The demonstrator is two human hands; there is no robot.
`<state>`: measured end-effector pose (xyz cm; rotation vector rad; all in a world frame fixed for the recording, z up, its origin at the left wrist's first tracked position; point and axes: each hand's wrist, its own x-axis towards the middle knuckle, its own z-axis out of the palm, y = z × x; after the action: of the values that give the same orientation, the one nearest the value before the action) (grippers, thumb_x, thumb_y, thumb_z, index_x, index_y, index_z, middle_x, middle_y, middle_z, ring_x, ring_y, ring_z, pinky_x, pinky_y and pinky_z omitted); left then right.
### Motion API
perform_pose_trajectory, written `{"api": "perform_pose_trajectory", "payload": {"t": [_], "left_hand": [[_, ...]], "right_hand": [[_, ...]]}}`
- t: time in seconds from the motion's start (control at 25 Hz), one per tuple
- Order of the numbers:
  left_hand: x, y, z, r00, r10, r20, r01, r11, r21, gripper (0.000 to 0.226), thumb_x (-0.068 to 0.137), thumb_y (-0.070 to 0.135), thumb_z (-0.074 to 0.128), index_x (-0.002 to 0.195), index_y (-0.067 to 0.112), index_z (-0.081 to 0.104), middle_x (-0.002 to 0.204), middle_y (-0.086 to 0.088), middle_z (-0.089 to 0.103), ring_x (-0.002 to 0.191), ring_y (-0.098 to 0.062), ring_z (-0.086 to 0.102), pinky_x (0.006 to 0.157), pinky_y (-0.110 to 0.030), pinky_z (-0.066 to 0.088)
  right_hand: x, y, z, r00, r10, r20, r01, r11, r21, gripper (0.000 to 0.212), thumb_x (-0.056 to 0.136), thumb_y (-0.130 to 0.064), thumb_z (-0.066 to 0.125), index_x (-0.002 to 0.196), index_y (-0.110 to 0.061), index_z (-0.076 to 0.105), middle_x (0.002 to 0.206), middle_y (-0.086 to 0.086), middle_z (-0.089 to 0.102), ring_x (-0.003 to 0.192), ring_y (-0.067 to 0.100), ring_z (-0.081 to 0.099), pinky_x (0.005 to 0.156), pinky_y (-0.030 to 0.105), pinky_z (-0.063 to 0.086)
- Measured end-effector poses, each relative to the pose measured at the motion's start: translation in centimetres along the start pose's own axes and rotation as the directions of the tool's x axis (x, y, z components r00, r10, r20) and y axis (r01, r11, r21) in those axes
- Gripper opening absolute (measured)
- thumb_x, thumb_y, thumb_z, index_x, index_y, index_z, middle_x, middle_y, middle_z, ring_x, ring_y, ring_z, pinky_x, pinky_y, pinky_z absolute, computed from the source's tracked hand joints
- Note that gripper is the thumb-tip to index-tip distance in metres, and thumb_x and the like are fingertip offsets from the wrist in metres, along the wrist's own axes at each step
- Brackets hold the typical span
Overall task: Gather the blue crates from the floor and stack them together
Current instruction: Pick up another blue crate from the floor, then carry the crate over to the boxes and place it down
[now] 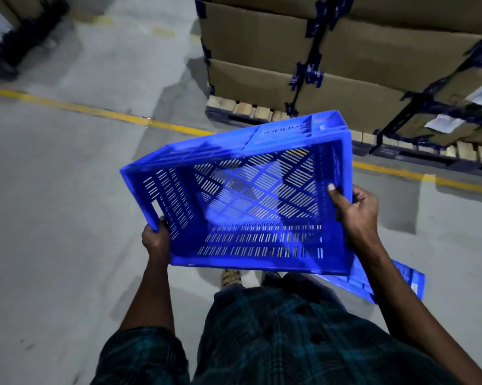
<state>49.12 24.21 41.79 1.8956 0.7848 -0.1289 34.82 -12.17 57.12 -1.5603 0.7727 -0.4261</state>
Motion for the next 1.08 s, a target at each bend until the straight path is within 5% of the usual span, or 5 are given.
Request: {"api": "perform_pose_trajectory", "payload": {"t": [0.28,0.44,0.56,0.72,1.08], "left_hand": [[-4.0,-3.5,-7.3,0.956,0.055,-0.287,-0.070,0.997,-0.044,0.017,0.089,0.024,0.066,0.096,0.008,0.063,0.089,-0.022,0.065,0.080,-0.026,0.061,0.078,-0.044,0.051],[-12.3,-6.5,-11.8,0.812,-0.093,-0.576,0.104,0.994,-0.015,0.030,0.091,0.037,0.062,0.099,0.008,0.061,0.095,-0.022,0.067,0.090,-0.037,0.065,0.078,-0.043,0.050],[-20.7,-10.2,-14.0,0.632,-0.269,-0.726,0.240,0.960,-0.147,0.034,0.092,0.043,0.057,0.099,0.011,0.061,0.098,-0.017,0.068,0.092,-0.036,0.064,0.083,-0.043,0.050],[-31.9,-17.0,-16.0,0.470,-0.435,-0.768,0.228,0.901,-0.370,0.037,0.087,0.046,0.061,0.091,0.010,0.063,0.087,-0.018,0.068,0.081,-0.036,0.066,0.074,-0.044,0.053],[-59.1,-24.1,-18.9,-0.148,-0.662,-0.735,0.232,0.699,-0.677,0.043,0.081,0.051,0.068,0.097,0.011,0.071,0.086,-0.020,0.068,0.087,-0.041,0.067,0.074,-0.041,0.049]], "right_hand": [[1.9,1.1,1.6,0.977,0.055,0.204,-0.050,0.998,-0.030,0.028,0.088,-0.017,0.071,0.063,-0.016,0.060,0.043,-0.011,0.050,0.039,0.001,0.037,0.041,0.020,0.033],[5.1,0.3,4.5,0.870,0.059,0.489,0.017,0.989,-0.150,0.034,0.083,-0.036,0.072,0.058,-0.017,0.057,0.042,-0.009,0.050,0.041,0.010,0.038,0.051,0.031,0.033],[4.8,-1.2,8.3,0.676,0.024,0.737,0.106,0.986,-0.129,0.020,0.081,-0.034,0.066,0.071,-0.017,0.061,0.049,-0.008,0.051,0.044,0.009,0.041,0.046,0.026,0.035],[0.7,-0.6,11.9,0.365,0.018,0.931,0.292,0.947,-0.133,0.021,0.086,-0.034,0.065,0.078,-0.014,0.064,0.059,0.002,0.053,0.052,0.014,0.044,0.050,0.028,0.037],[-21.2,2.3,15.1,-0.163,0.156,0.974,0.331,0.939,-0.095,0.017,0.092,-0.023,0.062,0.078,-0.014,0.059,0.051,-0.009,0.051,0.045,0.008,0.040,0.040,0.018,0.031]]}}
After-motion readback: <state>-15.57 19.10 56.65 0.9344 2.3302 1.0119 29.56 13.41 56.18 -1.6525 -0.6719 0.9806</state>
